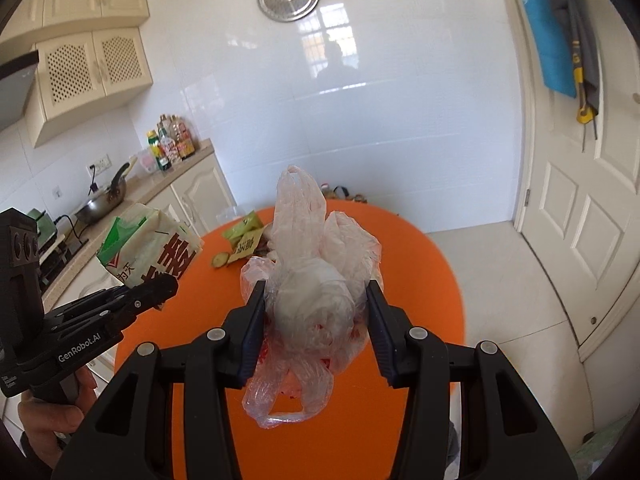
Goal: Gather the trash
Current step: 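Carry the bag and snack bag to the blue bucket and release both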
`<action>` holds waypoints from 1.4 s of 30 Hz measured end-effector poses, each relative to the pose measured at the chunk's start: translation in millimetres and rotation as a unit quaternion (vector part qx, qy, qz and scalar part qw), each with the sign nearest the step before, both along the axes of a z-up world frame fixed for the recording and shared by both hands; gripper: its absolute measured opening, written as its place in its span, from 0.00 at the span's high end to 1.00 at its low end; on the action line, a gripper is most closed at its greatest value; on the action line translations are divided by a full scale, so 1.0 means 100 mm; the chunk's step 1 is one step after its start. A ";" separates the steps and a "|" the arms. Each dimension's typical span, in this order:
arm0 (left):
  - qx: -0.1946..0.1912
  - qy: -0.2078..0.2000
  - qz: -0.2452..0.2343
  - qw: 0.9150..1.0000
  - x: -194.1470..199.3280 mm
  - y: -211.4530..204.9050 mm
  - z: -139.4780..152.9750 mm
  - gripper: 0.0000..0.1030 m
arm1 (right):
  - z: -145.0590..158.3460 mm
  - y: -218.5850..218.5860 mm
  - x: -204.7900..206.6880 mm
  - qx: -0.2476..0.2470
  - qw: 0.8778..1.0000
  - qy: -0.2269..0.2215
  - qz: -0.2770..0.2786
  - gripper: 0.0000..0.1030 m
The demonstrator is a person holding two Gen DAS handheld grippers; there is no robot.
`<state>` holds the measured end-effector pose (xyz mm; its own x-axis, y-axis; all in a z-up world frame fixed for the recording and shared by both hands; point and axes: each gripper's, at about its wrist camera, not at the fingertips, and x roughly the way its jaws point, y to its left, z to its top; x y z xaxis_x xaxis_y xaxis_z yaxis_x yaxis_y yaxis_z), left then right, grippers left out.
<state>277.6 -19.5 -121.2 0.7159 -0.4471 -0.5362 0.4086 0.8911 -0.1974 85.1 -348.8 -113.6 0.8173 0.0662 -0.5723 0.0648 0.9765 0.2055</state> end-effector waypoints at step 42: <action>0.168 0.245 -0.290 0.910 1.00 -4.37 -2.42 0.87 | -2.40 -3.55 -1.57 0.158 0.917 0.181 -0.317 0.52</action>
